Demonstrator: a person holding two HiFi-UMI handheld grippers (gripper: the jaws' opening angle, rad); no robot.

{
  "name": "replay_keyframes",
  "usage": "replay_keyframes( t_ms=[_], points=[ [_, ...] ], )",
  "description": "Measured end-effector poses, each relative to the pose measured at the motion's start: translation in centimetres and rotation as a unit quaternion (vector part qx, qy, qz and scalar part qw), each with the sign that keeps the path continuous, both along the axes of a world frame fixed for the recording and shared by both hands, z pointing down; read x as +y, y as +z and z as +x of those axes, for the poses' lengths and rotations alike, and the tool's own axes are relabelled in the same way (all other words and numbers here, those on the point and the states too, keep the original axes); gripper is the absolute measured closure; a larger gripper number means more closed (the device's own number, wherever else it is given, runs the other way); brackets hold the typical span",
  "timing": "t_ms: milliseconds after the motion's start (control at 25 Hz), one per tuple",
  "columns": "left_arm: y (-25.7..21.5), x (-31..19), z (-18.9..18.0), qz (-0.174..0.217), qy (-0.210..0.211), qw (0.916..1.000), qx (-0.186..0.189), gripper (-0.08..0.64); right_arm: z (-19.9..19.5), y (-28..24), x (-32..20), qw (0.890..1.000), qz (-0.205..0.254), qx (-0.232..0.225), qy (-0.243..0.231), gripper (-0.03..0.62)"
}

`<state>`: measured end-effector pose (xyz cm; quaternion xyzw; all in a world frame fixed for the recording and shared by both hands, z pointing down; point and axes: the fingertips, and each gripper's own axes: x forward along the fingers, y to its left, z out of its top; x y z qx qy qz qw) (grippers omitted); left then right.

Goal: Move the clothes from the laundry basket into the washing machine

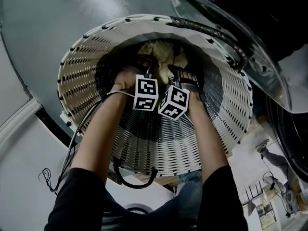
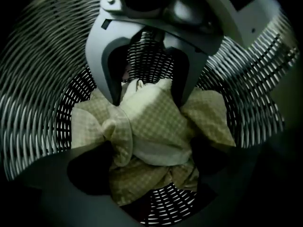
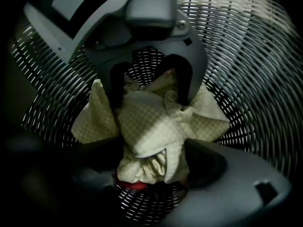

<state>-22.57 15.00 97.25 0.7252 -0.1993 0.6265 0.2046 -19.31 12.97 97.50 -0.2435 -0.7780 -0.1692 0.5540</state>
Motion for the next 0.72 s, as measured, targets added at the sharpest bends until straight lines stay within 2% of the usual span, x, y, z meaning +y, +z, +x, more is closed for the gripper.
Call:
replay_keyframes(
  t_ms=[40,80,120,160,200,320,440,720],
  points=[
    [0.1,0.0,0.1,0.008,0.004,0.9999,-0.005,0.006,0.1,0.0,-0.2,1.0,0.005,-0.001,0.002,0.183],
    [0.0,-0.1,0.1,0.018,0.01,0.9997,-0.013,0.044,0.2,0.1,-0.4,1.0,0.01,-0.001,0.002,0.206],
    [-0.2,-0.3,-0.1,0.031,0.017,0.9991,-0.022,0.121,0.3,0.1,-0.5,1.0,0.016,-0.002,0.002,0.239],
    [-0.5,-0.6,-0.4,0.044,0.021,0.9983,-0.031,0.241,0.2,0.0,-0.7,1.0,0.02,-0.002,0.002,0.272],
    [-0.8,-1.0,-0.7,0.054,0.021,0.9977,-0.034,0.328,0.2,-0.1,-0.8,1.0,0.024,-0.001,0.003,0.307],
    [-2.0,-1.3,-0.8,0.061,-0.002,0.998,-0.018,0.497,0.1,-0.9,-1.3,0.999,0.036,0.005,0.003,0.41],
    [-3.5,-1.2,-0.5,0.053,-0.038,0.9979,0.003,0.514,0.2,-2.6,-1.3,0.999,0.039,0.002,0.005,0.503],
    [-8.8,-1.3,-0.6,0.04,-0.069,0.9966,0.023,0.517,-0.1,-8.0,-1.6,0.999,0.034,-0.005,0.02,0.538]
  ],
)
